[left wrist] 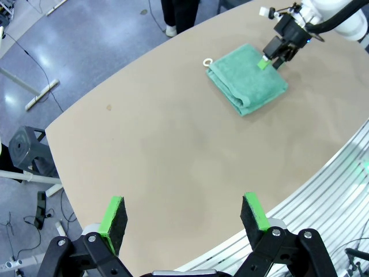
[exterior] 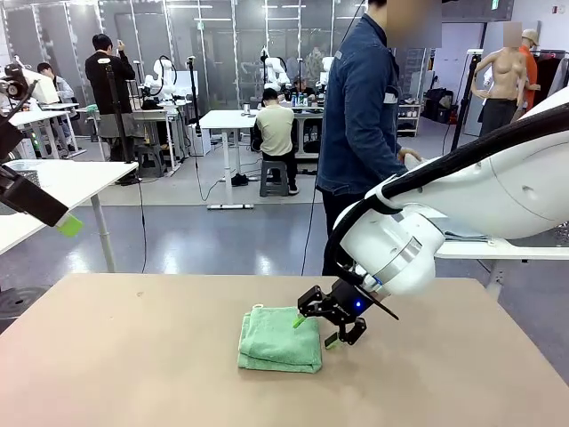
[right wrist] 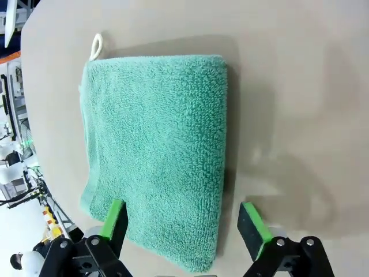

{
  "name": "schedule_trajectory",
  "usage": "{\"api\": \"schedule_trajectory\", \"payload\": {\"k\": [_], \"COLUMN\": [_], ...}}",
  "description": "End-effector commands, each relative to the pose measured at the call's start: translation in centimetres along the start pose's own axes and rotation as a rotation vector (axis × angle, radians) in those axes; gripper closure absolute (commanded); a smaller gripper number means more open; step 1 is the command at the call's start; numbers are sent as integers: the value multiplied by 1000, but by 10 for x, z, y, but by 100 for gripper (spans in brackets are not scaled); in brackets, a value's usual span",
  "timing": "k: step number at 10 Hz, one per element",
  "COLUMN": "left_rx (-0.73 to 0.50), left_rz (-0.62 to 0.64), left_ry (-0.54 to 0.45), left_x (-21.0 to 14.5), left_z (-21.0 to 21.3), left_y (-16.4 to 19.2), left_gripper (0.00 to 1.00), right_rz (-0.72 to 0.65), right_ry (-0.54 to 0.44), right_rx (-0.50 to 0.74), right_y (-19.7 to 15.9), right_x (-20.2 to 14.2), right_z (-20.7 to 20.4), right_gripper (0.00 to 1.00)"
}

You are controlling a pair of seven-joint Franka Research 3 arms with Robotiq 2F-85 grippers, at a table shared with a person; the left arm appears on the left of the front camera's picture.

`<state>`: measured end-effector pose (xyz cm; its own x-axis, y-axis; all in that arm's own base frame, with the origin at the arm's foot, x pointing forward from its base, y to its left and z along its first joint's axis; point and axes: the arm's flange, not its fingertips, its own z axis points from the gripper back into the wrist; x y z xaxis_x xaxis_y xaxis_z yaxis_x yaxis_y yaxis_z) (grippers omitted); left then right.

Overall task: Fold the towels and place them in the basket.
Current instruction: Place the folded Towel with hook on the right side of the table.

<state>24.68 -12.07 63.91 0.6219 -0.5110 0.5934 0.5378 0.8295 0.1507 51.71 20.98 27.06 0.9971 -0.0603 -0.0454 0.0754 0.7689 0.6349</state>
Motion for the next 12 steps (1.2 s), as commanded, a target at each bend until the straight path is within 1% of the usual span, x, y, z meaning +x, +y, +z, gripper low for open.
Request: {"api": "schedule_trajectory", "payload": {"k": [1, 4, 5, 6, 7, 8, 12], "left_rx": [4, 4, 4, 4, 4, 4, 4], "left_rz": [9, 9, 9, 9, 9, 9, 9], "left_ry": [-5, -5, -5, -5, -5, -5, -5], "left_x": [1, 1, 1, 1, 1, 1, 1], "left_z": [-1, -1, -1, -1, -1, -1, -1], "left_y": [0, 0, 0, 0, 0, 0, 0], "left_gripper": [0, 0, 0, 0, 0, 0, 0], "right_rz": [28, 18, 12, 3, 0, -1, -4], "right_ry": [-20, -34, -34, -45, -48, -52, -51], "right_rx": [42, 88, 90, 98, 105, 111, 116], "right_y": [0, 2, 3, 3, 3, 3, 5], "right_x": [3, 3, 3, 2, 2, 2, 1], "right_z": [-15, -21, -21, -21, -21, -21, -19], "right_gripper": [3, 3, 24, 62, 84, 100, 100]}}
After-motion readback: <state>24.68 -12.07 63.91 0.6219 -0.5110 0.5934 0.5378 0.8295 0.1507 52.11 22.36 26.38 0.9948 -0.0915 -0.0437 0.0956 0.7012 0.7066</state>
